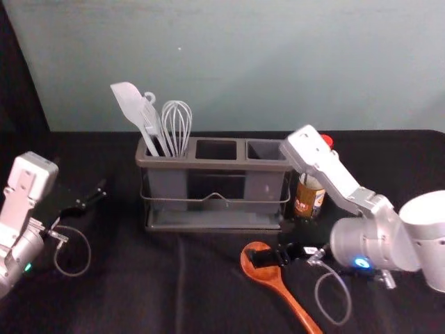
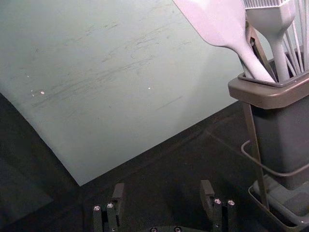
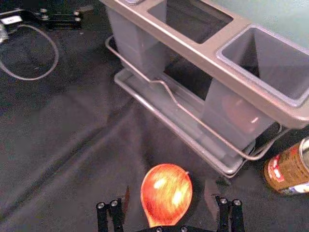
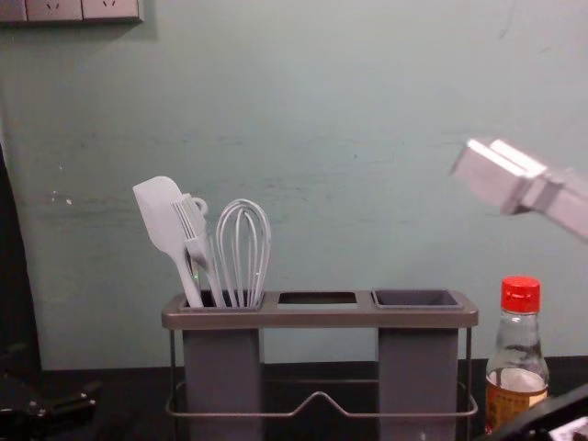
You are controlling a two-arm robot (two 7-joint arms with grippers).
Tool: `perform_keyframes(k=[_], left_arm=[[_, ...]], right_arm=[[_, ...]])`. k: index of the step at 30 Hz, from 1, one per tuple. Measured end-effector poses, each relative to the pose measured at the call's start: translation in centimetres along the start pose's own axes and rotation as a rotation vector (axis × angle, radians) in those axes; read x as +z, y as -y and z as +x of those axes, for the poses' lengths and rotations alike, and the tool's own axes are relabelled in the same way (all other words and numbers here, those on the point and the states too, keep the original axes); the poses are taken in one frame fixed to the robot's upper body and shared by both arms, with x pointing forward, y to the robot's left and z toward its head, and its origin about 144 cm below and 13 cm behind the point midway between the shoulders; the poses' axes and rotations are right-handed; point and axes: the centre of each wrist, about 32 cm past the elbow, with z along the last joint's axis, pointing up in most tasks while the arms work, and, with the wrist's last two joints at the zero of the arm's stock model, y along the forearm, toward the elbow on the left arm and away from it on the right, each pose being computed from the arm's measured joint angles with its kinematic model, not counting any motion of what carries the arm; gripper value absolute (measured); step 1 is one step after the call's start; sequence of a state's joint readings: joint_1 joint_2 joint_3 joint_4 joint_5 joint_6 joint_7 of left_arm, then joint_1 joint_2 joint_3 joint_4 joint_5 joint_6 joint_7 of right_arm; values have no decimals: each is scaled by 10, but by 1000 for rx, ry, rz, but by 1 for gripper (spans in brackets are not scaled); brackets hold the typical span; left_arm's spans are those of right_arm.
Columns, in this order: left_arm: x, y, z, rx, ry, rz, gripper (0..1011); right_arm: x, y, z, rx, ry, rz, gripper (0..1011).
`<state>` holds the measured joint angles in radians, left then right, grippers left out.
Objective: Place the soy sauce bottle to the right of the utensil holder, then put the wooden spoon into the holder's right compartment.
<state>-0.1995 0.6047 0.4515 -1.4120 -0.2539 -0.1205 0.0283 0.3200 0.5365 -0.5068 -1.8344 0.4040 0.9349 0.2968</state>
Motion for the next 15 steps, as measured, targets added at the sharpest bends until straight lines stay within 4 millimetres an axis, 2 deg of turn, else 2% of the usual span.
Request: perform_keyframes(k=[7,15], left_arm=[[0,0,0,0,0,0,1011],[0,0,0,0,0,0,1011]], right_arm=[[7,-22,4,12,-12,-41,1002],[7,-35,3,6,-2,-78,1002]])
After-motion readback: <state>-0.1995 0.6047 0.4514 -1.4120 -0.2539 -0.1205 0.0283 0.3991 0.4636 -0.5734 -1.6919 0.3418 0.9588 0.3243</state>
